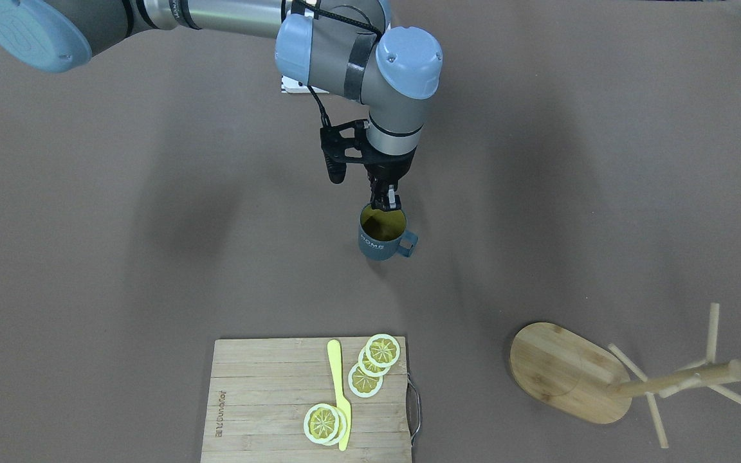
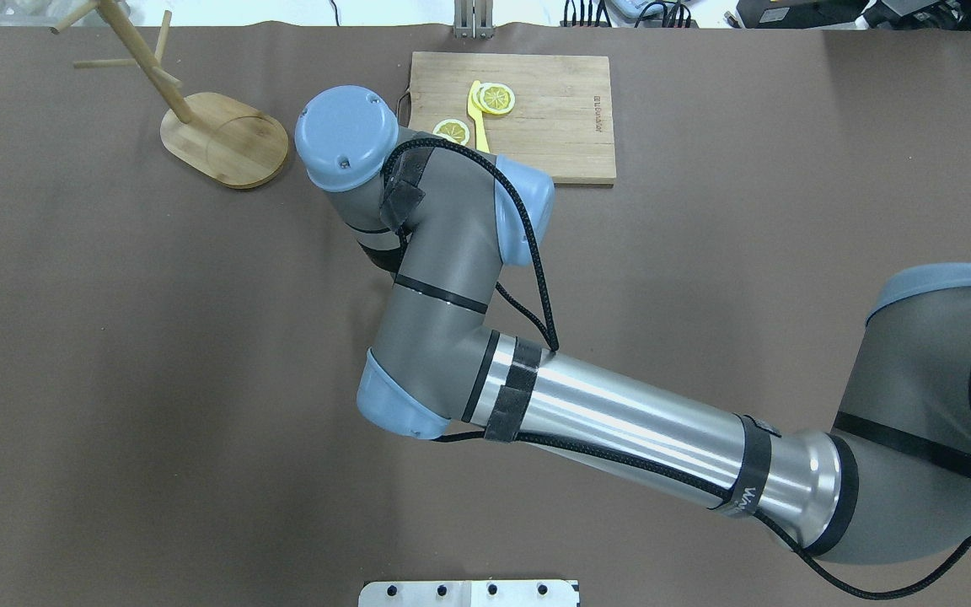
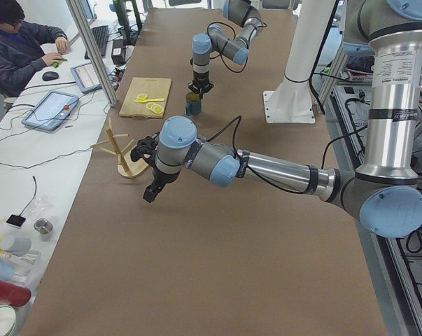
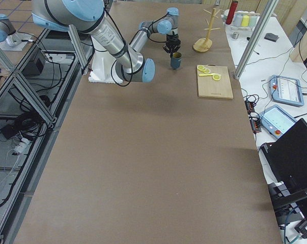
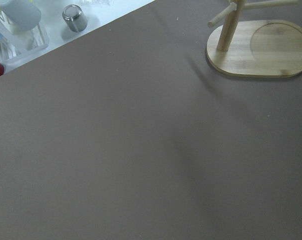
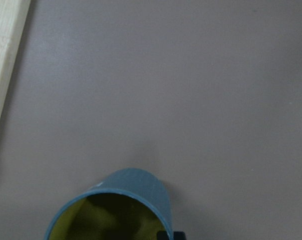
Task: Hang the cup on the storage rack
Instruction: 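Carry the blue mug with the right gripper toward the table center, then lower the blue mug onto the table and open the right gripper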
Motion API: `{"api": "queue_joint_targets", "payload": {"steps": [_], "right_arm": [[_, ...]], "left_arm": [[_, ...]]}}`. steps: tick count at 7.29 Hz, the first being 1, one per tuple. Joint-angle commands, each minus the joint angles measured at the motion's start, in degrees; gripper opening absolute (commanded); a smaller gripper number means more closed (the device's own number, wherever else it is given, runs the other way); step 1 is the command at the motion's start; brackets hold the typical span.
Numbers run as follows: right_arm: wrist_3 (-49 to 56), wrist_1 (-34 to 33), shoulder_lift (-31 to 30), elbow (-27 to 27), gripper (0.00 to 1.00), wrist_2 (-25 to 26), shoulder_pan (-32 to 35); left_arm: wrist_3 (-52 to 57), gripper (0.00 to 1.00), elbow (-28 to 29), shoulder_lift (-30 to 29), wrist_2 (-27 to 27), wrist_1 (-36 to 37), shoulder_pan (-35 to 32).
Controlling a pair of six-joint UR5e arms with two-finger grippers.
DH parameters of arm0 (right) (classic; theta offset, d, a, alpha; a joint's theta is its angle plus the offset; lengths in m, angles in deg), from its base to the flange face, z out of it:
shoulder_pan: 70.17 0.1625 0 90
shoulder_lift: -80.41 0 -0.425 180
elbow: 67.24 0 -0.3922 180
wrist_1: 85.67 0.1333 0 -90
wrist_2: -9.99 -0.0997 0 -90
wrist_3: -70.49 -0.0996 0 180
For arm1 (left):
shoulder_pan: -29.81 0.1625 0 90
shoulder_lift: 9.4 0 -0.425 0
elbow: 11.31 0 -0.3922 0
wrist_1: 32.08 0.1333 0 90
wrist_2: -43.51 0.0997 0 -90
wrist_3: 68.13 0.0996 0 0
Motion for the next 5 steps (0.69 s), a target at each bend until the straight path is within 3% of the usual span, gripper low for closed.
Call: {"api": "queue_joint_targets", "payload": {"steps": [1,5], "right_arm": [[-0.17,1.01,0.02,0.07,0.00,0.72,-1.24],[0.27,2.25,-0.85,0.16,0.00,0.72,-1.85]], "left_arm": [[0.00,0.99,0.00,0.01,0.00,0.00,0.01],[0.09,0.99,-0.09,0.45,0.00,-0.09,-0.08]]}}
